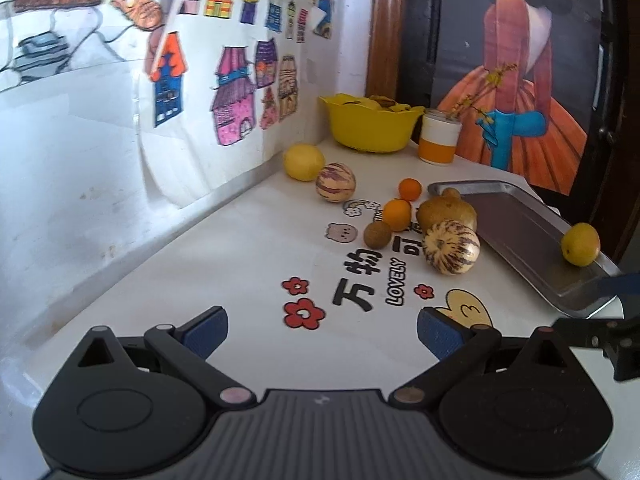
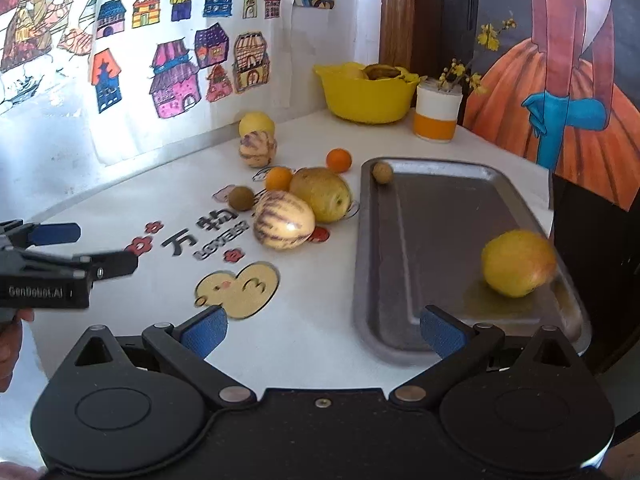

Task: Organize fruits
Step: 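Withdraw both open tools from the tray toward the remaining fruits, then grasp a striped pepino melon with the left tool while the right tool grasps a yellow pear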

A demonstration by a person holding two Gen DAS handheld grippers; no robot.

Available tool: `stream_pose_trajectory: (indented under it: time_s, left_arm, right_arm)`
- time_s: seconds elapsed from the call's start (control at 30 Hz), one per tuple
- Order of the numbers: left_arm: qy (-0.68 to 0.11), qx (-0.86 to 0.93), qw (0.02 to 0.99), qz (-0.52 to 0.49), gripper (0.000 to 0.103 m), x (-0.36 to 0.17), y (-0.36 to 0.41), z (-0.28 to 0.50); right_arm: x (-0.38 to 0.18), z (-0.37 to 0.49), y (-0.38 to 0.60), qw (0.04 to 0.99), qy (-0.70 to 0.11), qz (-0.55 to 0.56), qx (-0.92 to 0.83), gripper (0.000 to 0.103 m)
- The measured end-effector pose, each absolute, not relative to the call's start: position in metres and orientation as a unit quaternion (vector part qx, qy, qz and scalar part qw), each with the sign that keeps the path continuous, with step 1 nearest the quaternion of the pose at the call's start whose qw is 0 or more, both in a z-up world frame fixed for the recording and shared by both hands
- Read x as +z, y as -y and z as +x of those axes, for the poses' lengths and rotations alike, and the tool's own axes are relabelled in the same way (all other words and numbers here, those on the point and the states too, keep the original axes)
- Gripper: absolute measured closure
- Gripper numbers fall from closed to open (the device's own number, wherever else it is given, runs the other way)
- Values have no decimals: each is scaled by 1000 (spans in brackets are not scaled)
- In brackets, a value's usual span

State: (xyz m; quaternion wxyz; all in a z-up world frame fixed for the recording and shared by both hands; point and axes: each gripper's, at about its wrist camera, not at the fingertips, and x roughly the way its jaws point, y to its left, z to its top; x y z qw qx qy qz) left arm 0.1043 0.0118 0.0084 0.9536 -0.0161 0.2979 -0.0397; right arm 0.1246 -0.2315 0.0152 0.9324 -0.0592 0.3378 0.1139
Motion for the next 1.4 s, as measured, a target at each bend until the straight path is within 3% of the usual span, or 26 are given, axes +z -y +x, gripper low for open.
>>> stream_pose_trajectory:
  time_s: [0.4, 0.67, 0.97, 1.27, 1.37, 1.4]
  left_arm:
    - [-291, -114, 948, 54, 0, 8, 35, 139]
    - [-297, -161, 939, 67, 0, 3, 72, 175]
    - [-326, -172, 928, 56, 2, -13, 85, 209]
    - [-339, -177, 922, 56, 22, -21, 86, 227]
    - [-335, -175, 924, 50, 34, -20, 87, 230]
    - [-334, -178, 925, 49, 44, -19, 87, 230]
  right_arm:
    - [47, 196, 245, 934, -317, -45, 158, 1]
    - [35, 271, 234, 915, -349, -24, 203, 1]
    - [1, 316, 227, 886, -403, -7, 229, 22]
    - [-4, 326, 221, 878, -408, -17, 248, 28]
    - [-7, 331, 220, 868, -424, -24, 257, 34]
    - [-8, 335, 221, 863, -431, -22, 262, 36]
